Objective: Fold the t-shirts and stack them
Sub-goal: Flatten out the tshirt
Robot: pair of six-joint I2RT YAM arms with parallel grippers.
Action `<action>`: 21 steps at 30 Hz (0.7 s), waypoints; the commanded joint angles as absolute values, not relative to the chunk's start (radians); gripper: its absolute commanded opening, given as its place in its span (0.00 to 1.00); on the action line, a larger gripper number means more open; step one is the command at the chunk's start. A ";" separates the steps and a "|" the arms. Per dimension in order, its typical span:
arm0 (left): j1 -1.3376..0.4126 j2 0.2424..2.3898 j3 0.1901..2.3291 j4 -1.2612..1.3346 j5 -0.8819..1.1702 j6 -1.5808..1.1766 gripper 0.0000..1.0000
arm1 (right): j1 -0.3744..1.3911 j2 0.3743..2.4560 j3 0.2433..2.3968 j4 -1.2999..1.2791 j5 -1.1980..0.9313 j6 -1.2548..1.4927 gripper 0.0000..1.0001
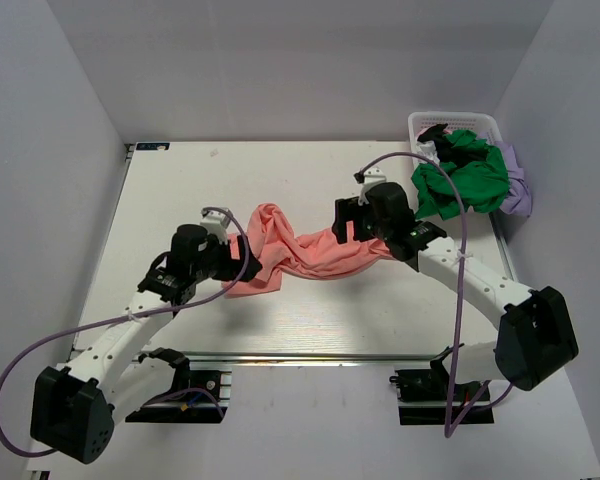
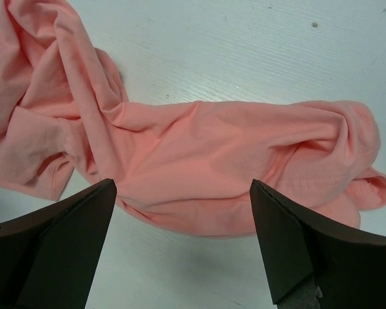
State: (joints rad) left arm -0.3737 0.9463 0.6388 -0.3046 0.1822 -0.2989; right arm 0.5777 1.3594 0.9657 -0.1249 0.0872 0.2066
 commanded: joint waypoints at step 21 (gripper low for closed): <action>-0.393 1.203 0.520 -0.031 0.278 -0.417 0.80 | 0.443 1.339 0.930 -0.155 0.285 0.399 0.90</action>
State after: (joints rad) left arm -0.3885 1.1847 0.5289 -0.0711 0.2920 -0.4095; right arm 0.4564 1.3342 0.9253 -0.1619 0.2634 0.3660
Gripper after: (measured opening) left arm 0.805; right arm 0.900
